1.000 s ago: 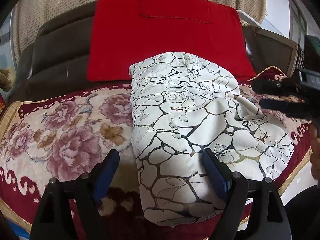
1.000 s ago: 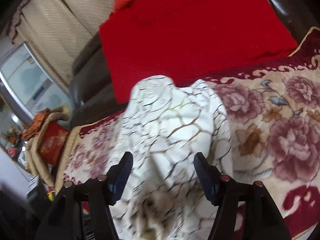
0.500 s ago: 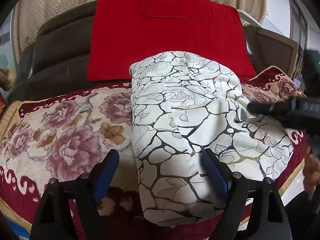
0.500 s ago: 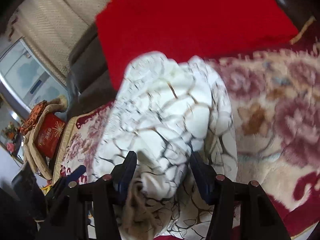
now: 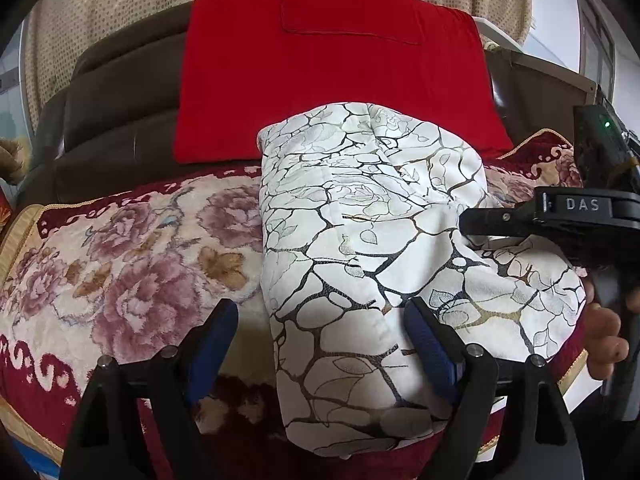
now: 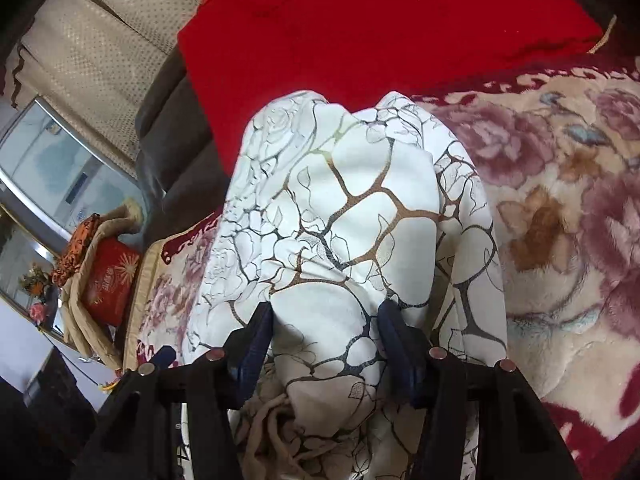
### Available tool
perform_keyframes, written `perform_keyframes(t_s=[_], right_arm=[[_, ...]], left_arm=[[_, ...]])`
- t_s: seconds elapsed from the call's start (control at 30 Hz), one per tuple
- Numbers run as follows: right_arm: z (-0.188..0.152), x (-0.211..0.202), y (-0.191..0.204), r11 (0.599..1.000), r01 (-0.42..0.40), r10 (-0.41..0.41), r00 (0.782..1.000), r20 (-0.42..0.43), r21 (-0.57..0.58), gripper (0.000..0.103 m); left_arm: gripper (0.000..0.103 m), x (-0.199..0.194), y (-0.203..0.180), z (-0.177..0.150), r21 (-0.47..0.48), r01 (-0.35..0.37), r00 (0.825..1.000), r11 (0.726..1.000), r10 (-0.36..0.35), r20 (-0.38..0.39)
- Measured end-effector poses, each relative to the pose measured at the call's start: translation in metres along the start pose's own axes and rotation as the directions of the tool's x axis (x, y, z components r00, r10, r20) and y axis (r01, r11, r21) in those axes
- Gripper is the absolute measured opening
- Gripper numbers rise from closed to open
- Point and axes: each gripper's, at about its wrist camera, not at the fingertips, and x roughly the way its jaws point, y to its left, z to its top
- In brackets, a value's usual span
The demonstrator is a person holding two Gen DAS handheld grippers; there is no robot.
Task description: Fold large clothes
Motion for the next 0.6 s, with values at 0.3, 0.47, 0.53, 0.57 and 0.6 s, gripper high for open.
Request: perform_keyframes(t_s=[0.3,0.47,0.53,0.57,0.6], right_arm=[[-0.004,-0.03,0.01,0.997,-0.055,0.063,0.99,0.13,-0.061,0.058],[-0.001,-0.015,0.007,0.997,-0.073,0.076,0.993,0.091,-0.036,0.059],[0.0,0.007,-0.002,0.999,-0.045,0.045,0.999,0.011,0.01,0.059],[0.0,0.009,-0.004,0.999,-0.042,0.042,0.999,0.014,0.017,0.059],[0.001,0.009,-0.003,0.999,-0.049,0.049,0.999,0.017,0.017,0.059]], left_arm=[[0.087,0.001,0.001,0.001,-0.009,-0.008,1.0,1.0,0.008,-0.004],[0.087,0.002,-0.002,0.002,-0.003,-0.016,1.0,1.0,0.016,-0.004],[0.087,0.003,-0.003,0.002,0.001,-0.017,1.0,1.0,0.017,-0.009],[0.087,0.003,-0.003,0.002,0.0,-0.019,1.0,1.0,0.019,-0.005],[0.087,0.003,-0.003,0.003,0.001,-0.021,1.0,1.0,0.021,-0.003]])
